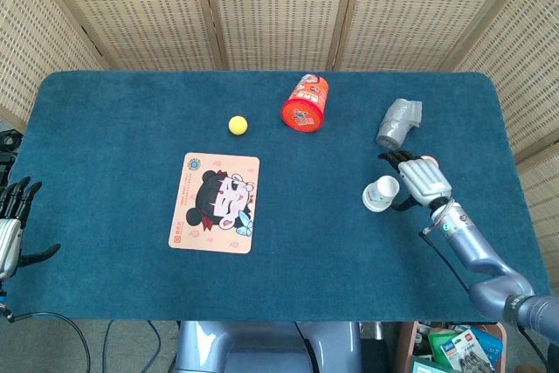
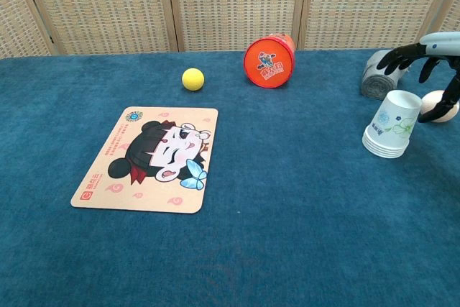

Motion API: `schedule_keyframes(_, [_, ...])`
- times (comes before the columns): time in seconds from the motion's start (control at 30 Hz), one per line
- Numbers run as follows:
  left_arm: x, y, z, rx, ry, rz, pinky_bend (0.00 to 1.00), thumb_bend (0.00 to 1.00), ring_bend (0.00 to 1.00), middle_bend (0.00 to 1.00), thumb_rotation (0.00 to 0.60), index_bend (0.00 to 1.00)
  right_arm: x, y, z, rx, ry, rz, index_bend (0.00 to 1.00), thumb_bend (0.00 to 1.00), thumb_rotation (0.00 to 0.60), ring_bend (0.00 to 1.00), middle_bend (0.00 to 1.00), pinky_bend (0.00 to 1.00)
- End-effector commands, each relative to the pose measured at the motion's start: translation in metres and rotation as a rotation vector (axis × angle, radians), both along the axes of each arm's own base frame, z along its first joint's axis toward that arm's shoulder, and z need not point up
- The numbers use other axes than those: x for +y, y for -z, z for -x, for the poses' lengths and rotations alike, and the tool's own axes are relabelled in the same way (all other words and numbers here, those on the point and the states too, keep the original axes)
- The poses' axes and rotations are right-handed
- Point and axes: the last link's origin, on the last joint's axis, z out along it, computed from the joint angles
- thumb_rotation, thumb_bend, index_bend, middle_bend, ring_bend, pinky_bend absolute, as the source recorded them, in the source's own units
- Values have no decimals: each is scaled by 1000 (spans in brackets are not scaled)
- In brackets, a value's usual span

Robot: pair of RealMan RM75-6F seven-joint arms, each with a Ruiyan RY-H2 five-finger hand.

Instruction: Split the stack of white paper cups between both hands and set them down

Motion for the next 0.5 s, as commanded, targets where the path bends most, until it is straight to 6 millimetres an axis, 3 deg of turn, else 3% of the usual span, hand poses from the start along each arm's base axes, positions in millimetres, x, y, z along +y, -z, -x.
schedule_keyframes(0.03, [1, 1, 0, 2, 0, 2, 0, 62, 0, 0, 600, 0, 0, 9, -4, -12, -7, -17, 193, 116, 600, 189, 273, 345])
schedule_keyframes(0.3, [2, 2, -1, 4, -1, 1, 0, 60, 0, 0, 600, 0, -8, 17, -1, 18, -8, -10, 236, 137, 600, 212, 301, 367])
schedule_keyframes(0.5, [3, 2, 1, 3, -9, 4, 0, 60, 0, 0, 600, 0, -11, 21, 4, 21, 2, 9, 334, 172, 600, 318, 409, 493])
